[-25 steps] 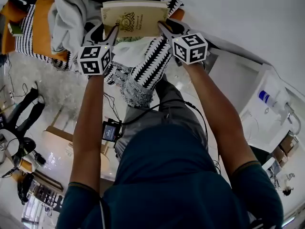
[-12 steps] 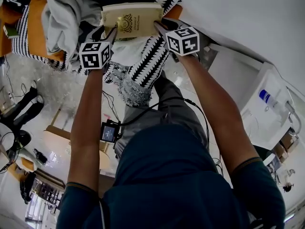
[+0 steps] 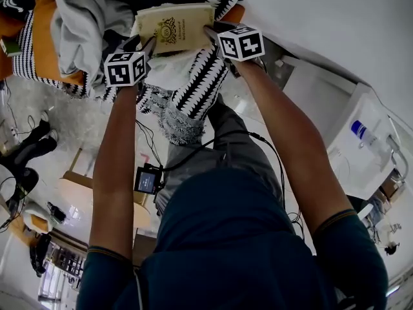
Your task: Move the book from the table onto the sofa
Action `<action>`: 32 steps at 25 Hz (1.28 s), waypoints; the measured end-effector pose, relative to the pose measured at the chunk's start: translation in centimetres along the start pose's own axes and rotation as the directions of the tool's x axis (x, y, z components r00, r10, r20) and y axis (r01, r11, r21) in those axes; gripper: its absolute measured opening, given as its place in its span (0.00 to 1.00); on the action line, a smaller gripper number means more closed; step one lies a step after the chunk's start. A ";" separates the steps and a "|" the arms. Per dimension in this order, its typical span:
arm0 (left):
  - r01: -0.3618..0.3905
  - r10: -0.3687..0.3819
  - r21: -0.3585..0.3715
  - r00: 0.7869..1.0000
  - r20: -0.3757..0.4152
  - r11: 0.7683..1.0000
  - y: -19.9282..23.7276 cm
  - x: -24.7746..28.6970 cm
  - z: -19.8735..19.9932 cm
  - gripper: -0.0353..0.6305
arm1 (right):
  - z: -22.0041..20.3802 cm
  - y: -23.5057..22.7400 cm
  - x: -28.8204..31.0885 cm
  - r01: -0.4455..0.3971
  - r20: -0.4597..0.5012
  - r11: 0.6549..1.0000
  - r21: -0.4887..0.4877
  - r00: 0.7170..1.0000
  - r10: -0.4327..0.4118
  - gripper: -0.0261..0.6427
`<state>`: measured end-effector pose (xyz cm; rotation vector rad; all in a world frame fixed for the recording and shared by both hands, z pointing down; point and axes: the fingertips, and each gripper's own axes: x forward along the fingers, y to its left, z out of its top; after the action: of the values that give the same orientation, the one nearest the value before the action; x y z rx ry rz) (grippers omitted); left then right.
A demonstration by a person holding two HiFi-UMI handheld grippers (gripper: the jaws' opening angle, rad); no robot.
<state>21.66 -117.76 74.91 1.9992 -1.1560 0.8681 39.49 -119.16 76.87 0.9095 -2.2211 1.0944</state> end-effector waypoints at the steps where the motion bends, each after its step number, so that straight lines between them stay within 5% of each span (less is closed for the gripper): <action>1: 0.003 -0.003 -0.004 1.000 -0.002 1.000 0.1 0.1 0.0 0.33 | 0.0 -0.1 0.2 0.000 -0.009 1.000 0.012 1.000 0.000 0.20; 14: -0.003 0.003 0.030 1.000 0.022 1.000 1.1 -1.9 1.1 0.33 | -0.2 -1.0 -0.4 0.063 -0.034 0.996 0.064 0.998 -0.060 0.20; 19: -0.019 0.014 0.058 0.996 0.090 0.998 0.7 -5.4 2.5 0.33 | 0.0 -1.5 -3.1 0.099 0.020 0.992 0.075 0.995 -0.101 0.20; 21: -0.018 0.006 0.078 0.990 0.142 0.997 0.2 -7.4 3.6 0.24 | 1.1 -1.0 -4.7 0.103 0.071 0.993 0.053 0.992 -0.106 0.20; 24: -0.016 -0.016 0.128 0.970 0.241 0.992 -0.9 -11.0 6.0 0.07 | 4.1 1.3 -7.7 0.068 0.186 0.998 0.000 0.980 -0.067 0.09; 28: -0.010 -0.071 0.213 0.926 0.370 0.977 -3.8 -17.9 8.8 0.06 | 8.2 8.4 -13.6 -0.015 0.352 0.990 -0.138 0.934 0.063 0.06; 32: -0.030 -0.147 0.336 0.860 0.489 0.942 -7.3 -25.1 11.8 0.06 | 12.3 15.9 -20.8 -0.004 0.487 0.947 -0.320 0.857 0.168 0.06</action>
<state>20.99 -112.90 46.66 2.6405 -1.2788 0.5345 39.53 -114.92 48.26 1.0550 -2.7880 0.5408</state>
